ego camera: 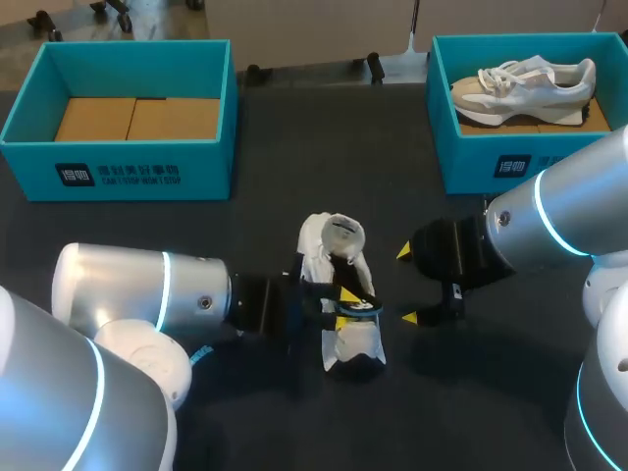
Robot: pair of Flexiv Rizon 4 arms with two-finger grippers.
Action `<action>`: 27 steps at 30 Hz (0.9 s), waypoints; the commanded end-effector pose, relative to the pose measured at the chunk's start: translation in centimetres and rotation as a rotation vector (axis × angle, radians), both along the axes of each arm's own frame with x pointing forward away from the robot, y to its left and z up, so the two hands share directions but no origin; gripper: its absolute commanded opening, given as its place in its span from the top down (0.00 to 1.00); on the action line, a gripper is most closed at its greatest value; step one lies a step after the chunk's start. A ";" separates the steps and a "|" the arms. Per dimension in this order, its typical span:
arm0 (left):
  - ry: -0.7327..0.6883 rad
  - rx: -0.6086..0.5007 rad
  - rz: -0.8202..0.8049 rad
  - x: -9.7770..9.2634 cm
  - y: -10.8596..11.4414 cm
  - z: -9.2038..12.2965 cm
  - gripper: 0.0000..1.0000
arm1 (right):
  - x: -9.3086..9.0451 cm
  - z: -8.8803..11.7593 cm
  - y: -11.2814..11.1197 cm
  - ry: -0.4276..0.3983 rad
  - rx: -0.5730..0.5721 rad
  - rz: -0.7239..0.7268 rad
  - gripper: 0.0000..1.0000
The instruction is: Take the shoe out of the shoebox, open the shoe tongue, remove and reinsert the insole, then place the shoe into the shoebox
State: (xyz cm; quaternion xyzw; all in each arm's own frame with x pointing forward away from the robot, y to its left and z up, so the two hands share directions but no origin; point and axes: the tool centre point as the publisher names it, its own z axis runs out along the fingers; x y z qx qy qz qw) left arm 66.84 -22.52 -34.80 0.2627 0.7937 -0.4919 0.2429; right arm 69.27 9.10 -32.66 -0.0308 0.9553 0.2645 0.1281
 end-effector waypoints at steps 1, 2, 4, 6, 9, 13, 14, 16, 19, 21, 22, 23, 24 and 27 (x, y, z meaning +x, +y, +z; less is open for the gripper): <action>0.000 0.003 -0.007 -0.4 0.1 -0.3 0.83 | -0.1 -0.1 0.0 -0.002 0.002 0.001 0.00; 0.001 0.005 -0.008 -0.4 0.1 -0.4 0.85 | -0.1 -0.1 0.0 -0.002 0.002 0.001 0.00; 0.002 0.006 -0.008 -0.4 0.1 -0.4 0.92 | -0.1 -0.1 0.0 -0.002 0.002 0.001 0.00; 0.001 0.004 -0.007 -0.2 0.0 -0.4 0.95 | -0.1 -0.1 0.0 -0.002 0.002 0.001 0.00; 0.002 -0.009 -0.005 -0.1 -0.2 -0.1 1.00 | -0.1 -0.1 0.0 -0.002 0.002 0.001 0.00; -0.001 -0.015 -0.008 -0.1 -0.4 0.0 1.00 | -0.1 -0.1 0.0 -0.002 0.002 0.001 0.00; -0.004 -0.012 -0.011 0.0 -0.3 -0.1 1.00 | -0.1 -0.1 0.0 -0.002 0.002 0.001 0.00; -0.011 -0.001 -0.015 0.2 -0.1 -0.4 1.00 | -0.1 -0.1 0.0 -0.002 0.002 0.001 0.00; -0.018 0.011 -0.015 0.7 0.3 -0.7 1.00 | -0.1 -0.1 0.0 -0.002 0.002 0.001 0.00; -0.026 0.019 -0.011 1.0 0.5 -0.9 1.00 | -0.1 -0.1 0.0 -0.002 0.002 0.001 0.00; -0.033 0.023 -0.008 1.2 0.6 -0.9 1.00 | -0.1 -0.1 0.0 -0.002 0.002 0.001 0.00; -0.031 0.027 -0.002 1.4 0.8 -1.0 1.00 | -0.1 -0.1 0.0 -0.002 0.002 0.001 0.00; -0.037 0.032 0.002 1.6 0.9 -1.1 1.00 | -0.1 -0.1 0.0 -0.002 0.002 0.001 0.00; -0.039 0.043 0.004 1.8 1.2 -1.4 1.00 | -0.1 -0.1 0.0 -0.002 0.002 0.001 0.00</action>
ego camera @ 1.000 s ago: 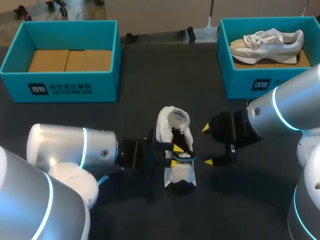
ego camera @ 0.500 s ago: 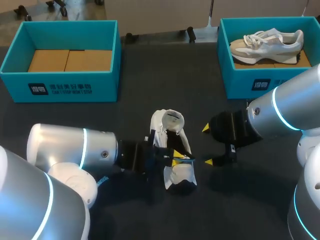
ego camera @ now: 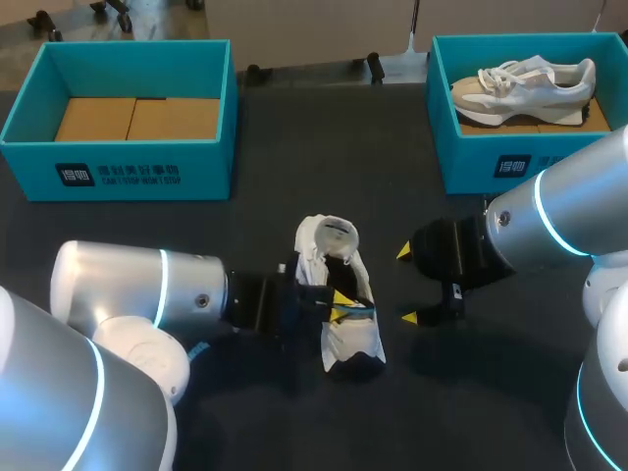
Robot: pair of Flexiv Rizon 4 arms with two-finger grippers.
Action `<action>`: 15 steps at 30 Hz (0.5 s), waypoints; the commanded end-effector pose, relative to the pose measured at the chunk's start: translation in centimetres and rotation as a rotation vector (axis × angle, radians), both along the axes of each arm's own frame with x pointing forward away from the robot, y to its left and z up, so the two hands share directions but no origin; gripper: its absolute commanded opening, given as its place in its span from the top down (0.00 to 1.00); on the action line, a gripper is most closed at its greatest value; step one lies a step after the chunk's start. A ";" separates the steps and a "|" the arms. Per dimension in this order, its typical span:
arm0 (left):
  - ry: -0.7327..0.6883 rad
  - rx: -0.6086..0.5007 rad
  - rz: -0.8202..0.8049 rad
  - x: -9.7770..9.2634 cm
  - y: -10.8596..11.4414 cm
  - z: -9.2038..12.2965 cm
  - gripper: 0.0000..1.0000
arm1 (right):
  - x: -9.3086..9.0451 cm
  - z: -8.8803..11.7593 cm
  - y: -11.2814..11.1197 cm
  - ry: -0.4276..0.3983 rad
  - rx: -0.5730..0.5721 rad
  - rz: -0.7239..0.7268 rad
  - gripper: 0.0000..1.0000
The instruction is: Take the shoe out of the shoebox, open the shoe tongue, remove and reinsert the insole, then place the shoe into the shoebox
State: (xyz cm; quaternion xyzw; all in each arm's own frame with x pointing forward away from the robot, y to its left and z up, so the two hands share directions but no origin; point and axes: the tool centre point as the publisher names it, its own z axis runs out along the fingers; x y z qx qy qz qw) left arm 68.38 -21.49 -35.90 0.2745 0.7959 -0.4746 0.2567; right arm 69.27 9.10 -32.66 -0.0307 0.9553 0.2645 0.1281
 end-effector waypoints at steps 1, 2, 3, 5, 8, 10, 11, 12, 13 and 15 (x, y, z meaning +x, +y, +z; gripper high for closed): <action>0.003 0.016 0.001 0.3 0.2 -0.3 1.00 | -0.1 -0.1 0.0 -0.002 0.002 0.001 0.00; 0.004 0.017 0.001 0.3 0.2 -0.3 1.00 | -0.1 -0.1 0.0 -0.002 0.002 0.001 0.00; 0.004 0.017 0.002 0.2 0.2 -0.3 1.00 | -0.1 -0.1 0.0 -0.002 0.002 0.001 0.00; 0.005 -0.002 0.001 -0.1 0.1 0.3 0.73 | -0.1 -0.1 0.0 -0.002 0.002 0.001 0.00; 0.005 -0.029 -0.005 -0.5 -0.2 1.1 0.72 | -0.1 -0.1 0.0 -0.002 0.002 0.001 0.00; 0.006 -0.041 -0.008 -0.6 -0.5 1.6 0.73 | -0.1 -0.1 0.0 -0.002 0.002 0.001 0.00; 0.007 -0.044 -0.009 -0.7 -0.6 1.7 0.74 | -0.1 -0.1 0.0 -0.002 0.002 0.001 0.00; 0.005 -0.049 -0.012 -0.7 -0.8 2.0 0.74 | -0.1 -0.1 0.0 -0.002 0.002 0.001 0.00; 0.005 -0.055 -0.014 -0.8 -0.9 2.1 0.74 | -0.1 -0.1 0.0 -0.002 0.002 0.001 0.00; 0.006 -0.062 -0.017 -1.0 -1.0 2.5 0.75 | -0.1 -0.1 0.0 -0.002 0.002 0.001 0.00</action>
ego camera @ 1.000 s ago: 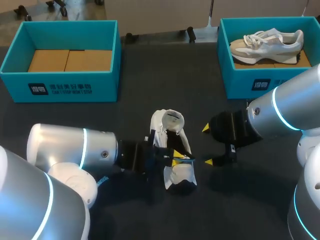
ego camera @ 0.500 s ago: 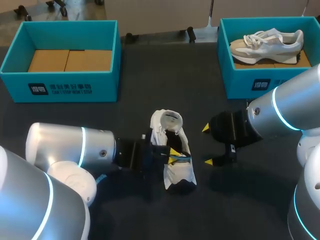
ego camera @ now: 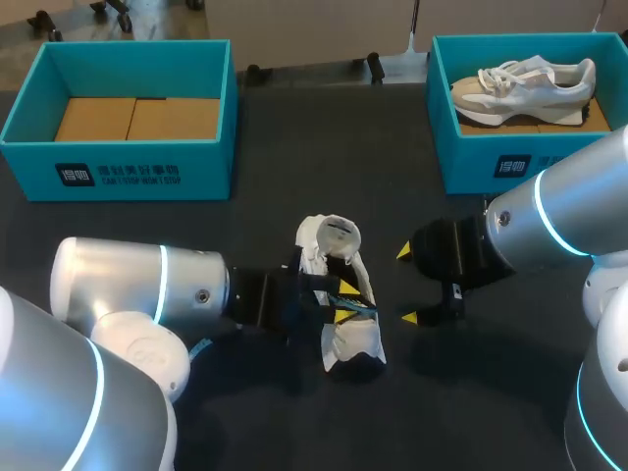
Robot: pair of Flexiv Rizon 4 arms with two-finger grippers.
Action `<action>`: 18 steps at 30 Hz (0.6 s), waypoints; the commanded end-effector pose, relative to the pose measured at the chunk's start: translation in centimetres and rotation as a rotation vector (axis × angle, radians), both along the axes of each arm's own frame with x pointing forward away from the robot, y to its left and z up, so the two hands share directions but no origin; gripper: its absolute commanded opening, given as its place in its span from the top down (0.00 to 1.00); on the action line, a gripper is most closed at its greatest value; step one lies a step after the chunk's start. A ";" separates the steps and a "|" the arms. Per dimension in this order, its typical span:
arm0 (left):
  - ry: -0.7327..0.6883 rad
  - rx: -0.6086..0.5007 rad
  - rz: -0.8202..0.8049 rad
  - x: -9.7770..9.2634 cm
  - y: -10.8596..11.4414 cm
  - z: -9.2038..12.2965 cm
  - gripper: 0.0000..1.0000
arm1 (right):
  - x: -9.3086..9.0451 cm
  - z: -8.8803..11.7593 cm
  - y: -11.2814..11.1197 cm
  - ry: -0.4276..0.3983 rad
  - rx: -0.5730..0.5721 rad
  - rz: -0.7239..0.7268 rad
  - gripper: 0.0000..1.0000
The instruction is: Take the shoe out of the shoebox, open the shoe tongue, remove and reinsert the insole, then place the shoe into the shoebox
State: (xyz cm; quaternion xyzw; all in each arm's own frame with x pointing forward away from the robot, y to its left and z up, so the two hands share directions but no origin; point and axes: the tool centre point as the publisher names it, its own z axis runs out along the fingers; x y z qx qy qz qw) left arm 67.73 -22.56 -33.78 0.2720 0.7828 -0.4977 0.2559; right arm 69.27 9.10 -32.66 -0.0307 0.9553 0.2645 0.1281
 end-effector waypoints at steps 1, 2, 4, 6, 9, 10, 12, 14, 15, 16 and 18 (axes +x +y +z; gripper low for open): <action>-0.002 -0.014 -0.002 -0.4 0.0 0.5 0.75 | -0.1 -0.1 0.0 -0.002 0.002 0.001 0.00; -0.002 -0.016 -0.005 -0.6 0.1 0.6 0.75 | -0.1 -0.1 0.0 -0.002 0.002 0.001 0.00; 0.006 -0.024 -0.006 -0.8 0.0 0.8 0.75 | -0.1 -0.1 0.0 -0.002 0.002 0.001 0.00; 0.014 -0.026 -0.006 -1.0 0.0 0.8 0.75 | -0.1 -0.1 0.0 -0.002 0.002 0.001 0.00; 0.023 -0.022 -0.012 -1.5 -0.1 0.7 0.77 | -0.1 -0.1 0.0 -0.002 0.002 0.001 0.00; 0.025 -0.020 -0.015 -1.7 -0.1 0.6 0.78 | -0.1 -0.1 0.0 -0.002 0.002 0.001 0.00; 0.032 -0.018 -0.016 -1.8 -0.1 0.4 0.95 | -0.1 -0.1 0.0 -0.002 0.002 0.001 0.00; 0.036 -0.015 -0.016 -2.0 0.0 0.0 1.00 | -0.1 -0.1 0.0 -0.002 0.002 0.001 0.00; 0.037 -0.013 -0.015 -2.0 0.0 -0.1 1.00 | -0.1 -0.1 0.0 -0.002 0.002 0.001 0.00; 0.036 -0.009 -0.015 -1.9 0.1 -0.3 1.00 | -0.1 -0.1 0.0 -0.002 0.002 0.001 0.00; 0.032 0.000 -0.016 -1.8 0.2 -0.7 1.00 | -0.1 -0.1 0.0 -0.002 0.002 0.001 0.00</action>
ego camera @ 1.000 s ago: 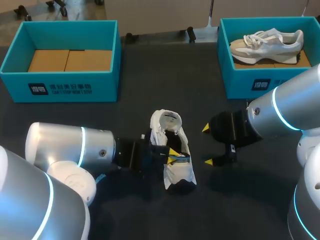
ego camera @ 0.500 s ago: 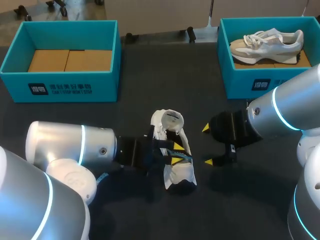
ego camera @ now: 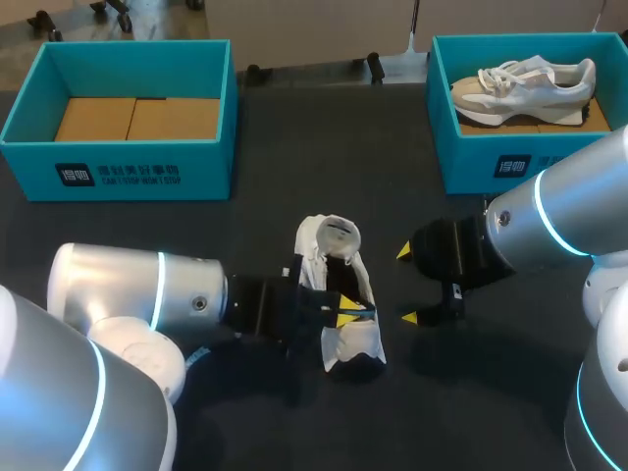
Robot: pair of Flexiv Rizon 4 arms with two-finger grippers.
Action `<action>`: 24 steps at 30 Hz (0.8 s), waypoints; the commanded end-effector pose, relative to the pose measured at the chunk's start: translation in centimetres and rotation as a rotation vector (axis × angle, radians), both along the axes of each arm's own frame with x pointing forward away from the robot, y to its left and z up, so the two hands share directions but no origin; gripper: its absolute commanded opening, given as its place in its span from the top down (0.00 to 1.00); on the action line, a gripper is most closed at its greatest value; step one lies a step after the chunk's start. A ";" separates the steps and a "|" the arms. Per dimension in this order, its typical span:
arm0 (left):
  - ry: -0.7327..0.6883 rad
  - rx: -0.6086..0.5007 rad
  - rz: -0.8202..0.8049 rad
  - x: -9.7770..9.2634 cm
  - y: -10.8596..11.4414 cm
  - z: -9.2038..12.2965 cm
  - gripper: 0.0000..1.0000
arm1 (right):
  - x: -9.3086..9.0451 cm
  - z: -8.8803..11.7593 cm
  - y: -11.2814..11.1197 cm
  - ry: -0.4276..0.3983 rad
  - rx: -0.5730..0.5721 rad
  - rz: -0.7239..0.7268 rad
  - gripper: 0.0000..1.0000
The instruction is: Take the shoe out of the shoebox, open the shoe tongue, remove and reinsert the insole, then place the shoe into the shoebox
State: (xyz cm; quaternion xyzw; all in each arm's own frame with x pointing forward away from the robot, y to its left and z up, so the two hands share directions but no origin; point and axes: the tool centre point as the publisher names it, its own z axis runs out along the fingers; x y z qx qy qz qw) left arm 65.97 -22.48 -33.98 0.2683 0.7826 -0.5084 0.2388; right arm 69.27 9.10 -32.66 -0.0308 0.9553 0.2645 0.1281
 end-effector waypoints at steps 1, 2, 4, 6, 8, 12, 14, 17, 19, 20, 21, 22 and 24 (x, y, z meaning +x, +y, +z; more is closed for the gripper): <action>-0.009 0.017 0.001 0.1 0.2 -0.7 1.00 | -0.1 -0.1 0.0 -0.002 0.002 0.001 0.00; -0.008 0.019 0.002 0.2 0.2 -0.8 1.00 | -0.1 -0.1 0.0 -0.002 0.002 0.001 0.00; -0.015 0.027 0.007 0.6 0.4 -1.1 1.00 | -0.1 -0.1 0.0 -0.002 0.002 0.001 0.00; -0.020 0.030 0.013 0.9 0.5 -1.3 1.00 | -0.1 -0.1 0.0 -0.002 0.002 0.001 0.00; -0.024 0.034 0.018 1.1 0.7 -1.4 1.00 | -0.1 -0.1 0.0 -0.002 0.002 0.001 0.00; -0.025 0.038 0.027 1.4 0.9 -1.4 1.00 | -0.1 -0.1 0.0 -0.002 0.002 0.001 0.00; -0.022 0.029 0.031 1.4 0.9 -1.1 0.75 | -0.1 -0.1 0.0 -0.002 0.002 0.001 0.00; -0.013 0.005 0.034 1.2 0.8 -0.4 0.61 | -0.1 -0.1 0.0 -0.002 0.002 0.001 0.00; -0.001 -0.011 0.035 1.0 0.6 0.3 0.56 | -0.1 -0.1 0.0 -0.002 0.002 0.001 0.00; -0.003 -0.018 0.033 0.9 0.5 0.7 0.54 | -0.1 -0.1 0.0 -0.002 0.002 0.001 0.00; 0.001 -0.024 0.032 0.9 0.4 1.0 0.54 | -0.1 -0.1 0.0 -0.002 0.002 0.001 0.00; -0.001 -0.028 0.030 0.9 0.4 1.3 0.54 | -0.1 -0.1 0.0 -0.002 0.002 0.001 0.00; -0.004 -0.036 0.026 0.9 0.3 2.0 0.54 | -0.1 -0.1 0.0 -0.002 0.002 0.001 0.00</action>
